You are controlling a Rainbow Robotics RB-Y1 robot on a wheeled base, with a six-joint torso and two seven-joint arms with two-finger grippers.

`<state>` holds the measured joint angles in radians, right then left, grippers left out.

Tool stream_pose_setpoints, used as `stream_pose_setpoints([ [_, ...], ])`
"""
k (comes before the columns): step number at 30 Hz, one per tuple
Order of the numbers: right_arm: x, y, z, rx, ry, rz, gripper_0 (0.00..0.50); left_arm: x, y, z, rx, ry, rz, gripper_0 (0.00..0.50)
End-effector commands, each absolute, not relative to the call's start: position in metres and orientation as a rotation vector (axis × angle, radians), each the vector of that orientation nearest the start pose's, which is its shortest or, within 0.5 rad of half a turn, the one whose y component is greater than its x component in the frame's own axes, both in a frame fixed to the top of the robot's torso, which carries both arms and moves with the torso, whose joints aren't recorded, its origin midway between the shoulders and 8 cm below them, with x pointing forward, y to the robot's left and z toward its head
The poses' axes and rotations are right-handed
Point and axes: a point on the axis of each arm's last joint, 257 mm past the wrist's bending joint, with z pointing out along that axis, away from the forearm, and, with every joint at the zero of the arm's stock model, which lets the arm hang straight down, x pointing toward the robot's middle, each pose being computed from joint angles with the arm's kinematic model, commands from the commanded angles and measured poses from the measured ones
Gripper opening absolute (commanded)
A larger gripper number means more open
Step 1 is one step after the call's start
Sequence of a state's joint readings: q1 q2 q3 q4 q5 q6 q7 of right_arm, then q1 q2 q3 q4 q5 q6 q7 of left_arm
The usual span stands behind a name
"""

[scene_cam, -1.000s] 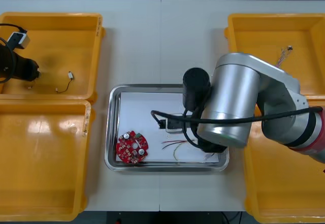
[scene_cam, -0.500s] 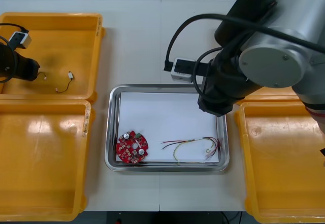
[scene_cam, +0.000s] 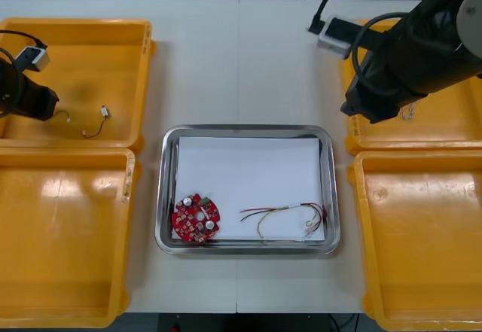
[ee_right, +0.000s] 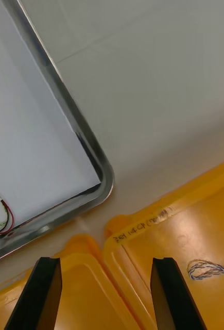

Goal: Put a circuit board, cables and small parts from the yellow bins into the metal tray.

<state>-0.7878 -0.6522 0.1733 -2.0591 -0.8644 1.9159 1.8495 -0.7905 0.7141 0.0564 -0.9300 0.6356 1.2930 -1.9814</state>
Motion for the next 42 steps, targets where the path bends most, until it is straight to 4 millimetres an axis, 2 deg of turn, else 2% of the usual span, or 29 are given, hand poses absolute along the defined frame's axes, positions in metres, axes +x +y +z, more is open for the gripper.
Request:
stream_pose_setpoints([
  [1,0.49,-0.206,-0.035,-1.082,2.235,-0.187,0.5,0.593,0.456,-0.154,0.367,2.516,0.229,0.0],
  [10,0.535,-0.265,-0.015,-0.779,2.362,-0.265,0.5,0.577,0.446,-0.135,0.37,2.558,0.24,0.0],
  [15,0.546,-0.288,-0.011,-0.659,2.414,-0.251,0.5,0.568,0.433,-0.128,0.362,2.572,0.236,0.0],
  [23,0.556,-0.333,-0.017,-0.432,2.513,-0.216,0.5,0.549,0.394,-0.117,0.375,2.603,0.229,0.0],
  [36,0.562,-0.359,-0.031,-0.21,2.618,-0.206,0.5,0.523,0.333,-0.11,0.472,2.603,0.209,0.0],
  [40,0.562,-0.362,-0.038,-0.117,2.637,-0.149,0.5,0.516,0.308,-0.109,0.482,2.592,0.192,0.0],
  [42,0.563,-0.36,-0.041,-0.085,2.639,-0.141,0.5,0.517,0.29,-0.108,0.479,2.574,0.171,0.0],
])
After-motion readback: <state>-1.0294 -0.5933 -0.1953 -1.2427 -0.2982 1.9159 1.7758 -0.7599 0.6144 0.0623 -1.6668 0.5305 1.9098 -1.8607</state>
